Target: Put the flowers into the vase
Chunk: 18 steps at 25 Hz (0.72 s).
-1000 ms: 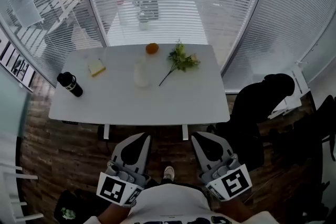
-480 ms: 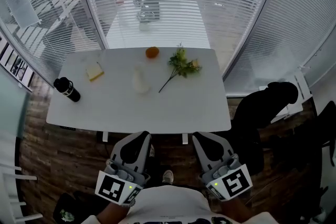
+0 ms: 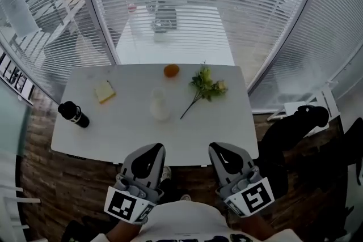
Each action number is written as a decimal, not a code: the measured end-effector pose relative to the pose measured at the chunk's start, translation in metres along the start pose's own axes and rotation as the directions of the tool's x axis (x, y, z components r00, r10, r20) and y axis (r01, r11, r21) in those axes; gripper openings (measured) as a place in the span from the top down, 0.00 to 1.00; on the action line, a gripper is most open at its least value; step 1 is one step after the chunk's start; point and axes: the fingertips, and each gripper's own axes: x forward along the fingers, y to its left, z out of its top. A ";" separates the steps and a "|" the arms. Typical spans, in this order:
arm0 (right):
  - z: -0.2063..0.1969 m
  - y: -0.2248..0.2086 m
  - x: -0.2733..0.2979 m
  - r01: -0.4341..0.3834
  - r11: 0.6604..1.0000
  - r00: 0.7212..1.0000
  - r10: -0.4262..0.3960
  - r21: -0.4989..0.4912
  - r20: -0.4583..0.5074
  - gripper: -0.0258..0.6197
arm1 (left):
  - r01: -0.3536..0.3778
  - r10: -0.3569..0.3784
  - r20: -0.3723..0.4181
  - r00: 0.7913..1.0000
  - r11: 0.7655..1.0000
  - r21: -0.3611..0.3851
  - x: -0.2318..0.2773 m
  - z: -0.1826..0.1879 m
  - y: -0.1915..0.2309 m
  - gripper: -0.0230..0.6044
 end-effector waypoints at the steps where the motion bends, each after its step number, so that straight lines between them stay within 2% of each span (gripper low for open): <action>1: 0.002 -0.003 0.012 0.002 1.000 1.000 -0.002 0.000 -0.002 0.95 | 0.001 -0.001 0.000 1.000 1.000 -0.003 0.005 0.002 0.011 0.94; 9: 0.014 -0.013 0.109 -0.006 1.000 1.000 0.005 -0.012 -0.021 0.95 | 0.012 -0.012 -0.002 1.000 1.000 -0.017 0.046 0.012 0.100 0.94; 18: 0.002 -0.040 0.184 0.024 1.000 1.000 -0.025 -0.001 -0.020 0.95 | 0.036 -0.037 -0.026 0.999 0.999 -0.029 0.089 -0.004 0.170 0.94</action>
